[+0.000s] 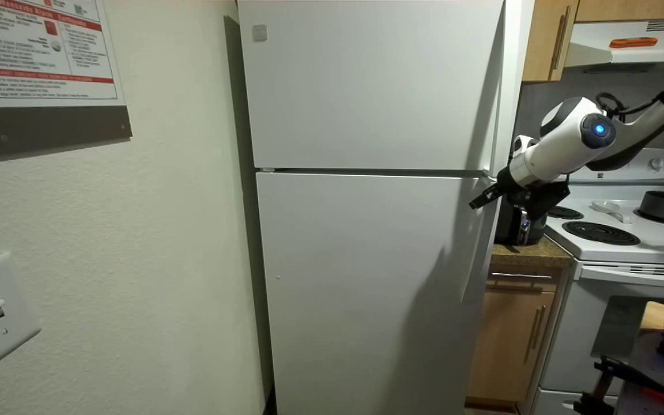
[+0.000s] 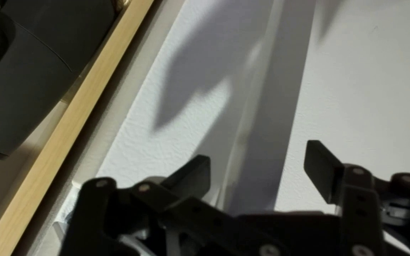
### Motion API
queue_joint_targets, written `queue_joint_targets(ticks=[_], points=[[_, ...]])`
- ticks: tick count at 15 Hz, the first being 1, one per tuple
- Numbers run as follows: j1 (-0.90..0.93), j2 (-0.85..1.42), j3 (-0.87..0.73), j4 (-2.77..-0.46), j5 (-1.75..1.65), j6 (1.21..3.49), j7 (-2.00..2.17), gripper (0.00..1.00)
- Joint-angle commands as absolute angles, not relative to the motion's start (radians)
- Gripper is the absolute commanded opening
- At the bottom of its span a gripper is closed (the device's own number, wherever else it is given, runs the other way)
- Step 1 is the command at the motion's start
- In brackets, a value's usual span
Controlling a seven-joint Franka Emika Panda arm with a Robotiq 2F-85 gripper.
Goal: Open the fridge
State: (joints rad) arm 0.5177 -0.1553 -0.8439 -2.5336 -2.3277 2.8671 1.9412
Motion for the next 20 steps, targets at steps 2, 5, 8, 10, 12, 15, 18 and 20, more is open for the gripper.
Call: queue_joint_targets(ticks=[2,5,8,10,12,15,18,20], points=[[0.537,-0.129,-0.859,-2.533,-2.347,2.879,1.979,0.4],[0.526,-0.156,-0.853,-2.569,-2.306,2.895,1.938,0.21],[0.512,-0.21,-0.835,-2.618,-2.267,2.912,1.892,0.11],[0.502,-0.262,-0.814,-2.657,-2.254,2.916,1.861,0.1],[0.489,-0.301,-0.794,-2.686,-2.233,2.92,1.83,0.08],[0.46,-0.344,-0.762,-2.716,-2.2,2.91,1.789,0.07],[0.435,-0.367,-0.734,-2.735,-2.166,2.91,1.757,0.08],[0.419,-0.404,-0.696,-2.775,-2.138,2.922,1.731,0.08]])
